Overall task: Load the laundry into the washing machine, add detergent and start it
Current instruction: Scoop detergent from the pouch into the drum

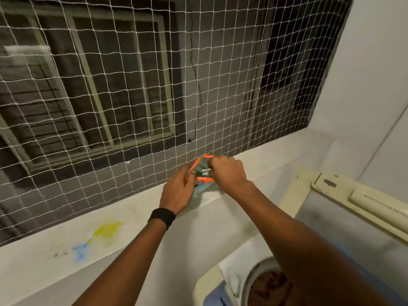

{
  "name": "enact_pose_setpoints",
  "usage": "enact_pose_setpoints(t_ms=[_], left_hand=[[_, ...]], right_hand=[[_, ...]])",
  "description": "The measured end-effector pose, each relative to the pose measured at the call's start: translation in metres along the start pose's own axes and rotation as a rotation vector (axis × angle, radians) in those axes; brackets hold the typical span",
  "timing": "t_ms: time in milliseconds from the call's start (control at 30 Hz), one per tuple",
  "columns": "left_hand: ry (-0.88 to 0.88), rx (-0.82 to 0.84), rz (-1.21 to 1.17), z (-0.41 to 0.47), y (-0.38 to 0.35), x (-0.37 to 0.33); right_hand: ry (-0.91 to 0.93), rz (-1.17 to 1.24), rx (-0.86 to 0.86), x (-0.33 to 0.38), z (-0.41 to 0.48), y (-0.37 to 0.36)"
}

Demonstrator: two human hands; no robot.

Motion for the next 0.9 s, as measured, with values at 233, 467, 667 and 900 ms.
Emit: enact_pose_setpoints(t_ms=[233,467,667,900], left_hand=[[0.012,0.012,-0.042,-0.007,0.002,-0.005],[0.000,0.026,-0.060,-0.011,0.002,0.004],[-0.015,0.046,-0.059,-0.009,0.004,0.001],[0.021,0.049,-0.087,-0.010,0.009,-0.007]], right_hand=[[0.062,-0.156,-0.087,-0.001,-0.011,0.004],[0.003,-0.014,0.003,0.014,-0.003,-0.006],[-0.170,0.365,0.059,0.005,0.005,-0.012],[-0.267,0.672,0.008,-0.006,0.000,-0.016]])
Point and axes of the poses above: each hand's wrist, its own z-axis towards the middle knuckle, its own y-axis out of the back of the hand, x = y × z, the point moved 2 cm from there along z, towards the middle knuckle, and after that the axes turned 6 degrees about x, right-handed, at the moved point
